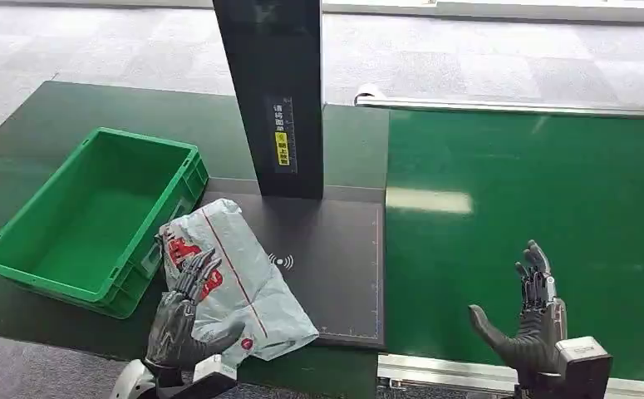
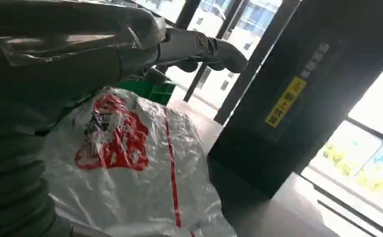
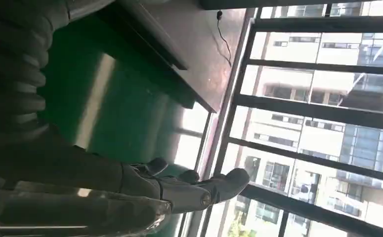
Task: Moved the parcel from conveyor to table for the left to box.
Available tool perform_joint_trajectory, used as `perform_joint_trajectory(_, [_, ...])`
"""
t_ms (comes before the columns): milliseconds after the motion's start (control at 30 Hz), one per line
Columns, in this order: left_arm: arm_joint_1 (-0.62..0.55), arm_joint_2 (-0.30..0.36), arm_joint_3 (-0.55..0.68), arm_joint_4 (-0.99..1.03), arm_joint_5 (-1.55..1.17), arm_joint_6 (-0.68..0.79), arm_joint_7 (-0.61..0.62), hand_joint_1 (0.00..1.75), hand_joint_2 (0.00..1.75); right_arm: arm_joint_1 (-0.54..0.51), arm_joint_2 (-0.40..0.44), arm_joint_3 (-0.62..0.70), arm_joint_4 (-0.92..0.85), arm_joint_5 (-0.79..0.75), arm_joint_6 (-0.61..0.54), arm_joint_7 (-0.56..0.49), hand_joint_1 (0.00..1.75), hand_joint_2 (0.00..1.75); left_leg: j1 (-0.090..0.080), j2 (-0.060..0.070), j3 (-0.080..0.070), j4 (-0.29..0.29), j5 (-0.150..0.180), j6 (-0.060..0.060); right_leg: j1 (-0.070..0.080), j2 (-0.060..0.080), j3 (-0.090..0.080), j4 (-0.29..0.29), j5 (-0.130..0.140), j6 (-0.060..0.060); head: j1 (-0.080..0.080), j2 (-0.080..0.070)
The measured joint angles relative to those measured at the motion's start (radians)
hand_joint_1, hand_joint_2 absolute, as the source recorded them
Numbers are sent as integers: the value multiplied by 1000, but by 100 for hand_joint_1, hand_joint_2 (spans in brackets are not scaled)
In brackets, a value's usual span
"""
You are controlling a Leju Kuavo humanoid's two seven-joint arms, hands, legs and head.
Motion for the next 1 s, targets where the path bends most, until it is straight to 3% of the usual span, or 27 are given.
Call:
perform_joint_trajectory(333, [-31,63,-177,91,-86,-42,43,0,175,-8,14,0,0,-2,0,-2,0,175,0,0,0,0,0,0,0,0,0,0,0,0,0,0])
perform_joint_trajectory(467, [-53,82,-246,124,-190,-49,116,0,175,-10,21,0,0,-2,2,-2,0,175,0,0,0,0,0,0,0,0,0,0,0,0,0,0])
perform_joint_trajectory(500, [-61,87,-260,133,-215,-49,133,145,175,-10,23,1,0,0,2,-2,0,175,0,0,0,0,0,0,0,0,0,0,0,0,0,0])
perform_joint_trajectory(533, [-68,92,-272,140,-230,-50,145,175,175,-10,25,1,-2,0,2,-2,0,175,0,0,0,0,0,0,0,0,0,0,0,0,0,0])
perform_joint_trajectory(767, [-109,120,-310,183,-298,-51,237,175,175,-9,37,5,-23,12,2,-4,0,175,0,0,0,0,0,0,0,0,0,0,0,0,0,0])
perform_joint_trajectory(1000, [-101,142,-311,126,-194,-90,231,175,175,-9,42,6,-31,15,1,-6,0,175,0,0,0,0,0,0,0,0,1,0,0,0,0,0])
